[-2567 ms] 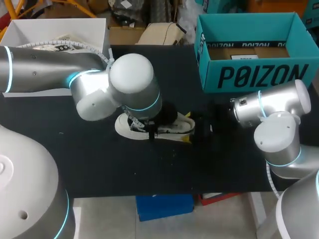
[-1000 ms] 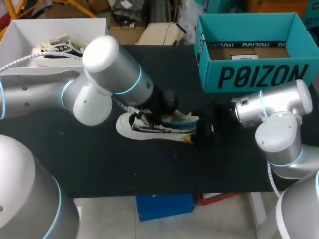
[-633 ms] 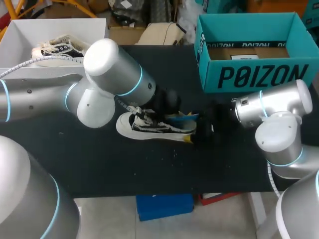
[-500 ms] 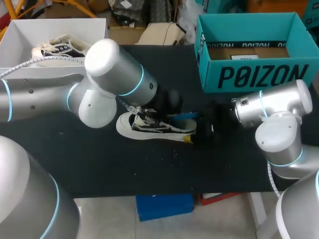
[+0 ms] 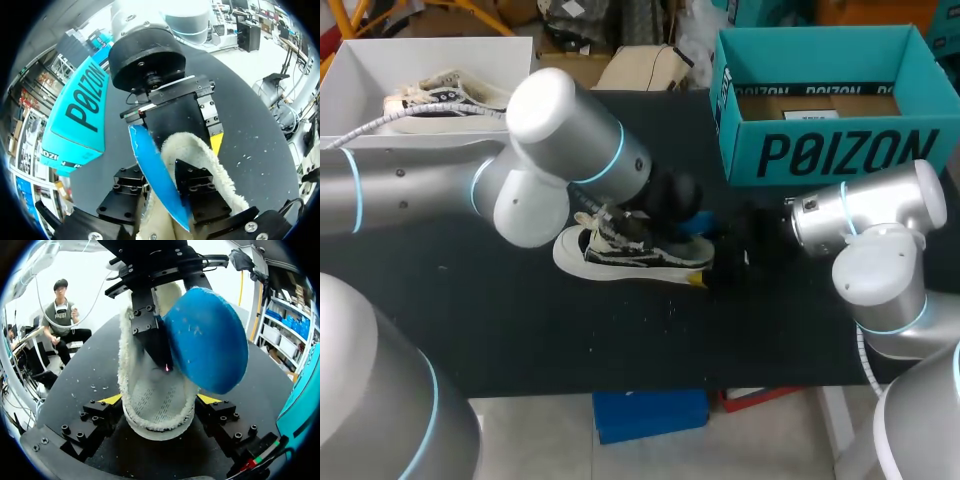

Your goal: Take the shoe out of the shoebox, open the shoe tongue, remove and reinsert the insole, then place the shoe into the shoebox

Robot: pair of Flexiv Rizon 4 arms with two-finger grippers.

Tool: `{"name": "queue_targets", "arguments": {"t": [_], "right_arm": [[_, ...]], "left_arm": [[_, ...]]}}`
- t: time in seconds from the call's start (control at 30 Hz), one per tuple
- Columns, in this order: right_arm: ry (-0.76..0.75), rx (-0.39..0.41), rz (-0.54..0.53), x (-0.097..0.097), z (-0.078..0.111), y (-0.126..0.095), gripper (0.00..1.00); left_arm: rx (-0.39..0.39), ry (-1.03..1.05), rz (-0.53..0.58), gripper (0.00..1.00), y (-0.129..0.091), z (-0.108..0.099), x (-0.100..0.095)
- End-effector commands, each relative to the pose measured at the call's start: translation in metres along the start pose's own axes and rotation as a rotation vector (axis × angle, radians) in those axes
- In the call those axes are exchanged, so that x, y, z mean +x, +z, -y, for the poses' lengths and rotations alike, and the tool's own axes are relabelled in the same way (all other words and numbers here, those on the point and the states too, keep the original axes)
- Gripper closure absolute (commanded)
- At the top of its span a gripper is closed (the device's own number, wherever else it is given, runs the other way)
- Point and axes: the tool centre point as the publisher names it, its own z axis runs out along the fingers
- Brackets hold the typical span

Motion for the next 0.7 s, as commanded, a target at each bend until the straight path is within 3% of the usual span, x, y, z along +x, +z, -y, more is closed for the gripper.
{"name": "queue_targets", "arguments": {"t": [0.03,0.43,0.53,0.7], "right_arm": [[0.001,0.001,0.0,0.0,0.001,0.001,1.0],[0.001,0.001,0.0,0.0,0.001,0.001,1.0],[0.001,0.001,0.0,0.0,0.001,0.001,1.0],[0.001,0.001,0.0,0.0,0.001,0.001,1.0]], "left_arm": [[-0.001,-0.013,0.003,1.0,0.002,0.0,-0.002],[0.037,-0.017,0.011,1.0,-0.027,0.017,0.009],[0.087,-0.016,0.004,1.0,-0.041,0.024,0.016],[0.268,-0.035,-0.005,1.0,-0.071,0.044,0.018]]}}
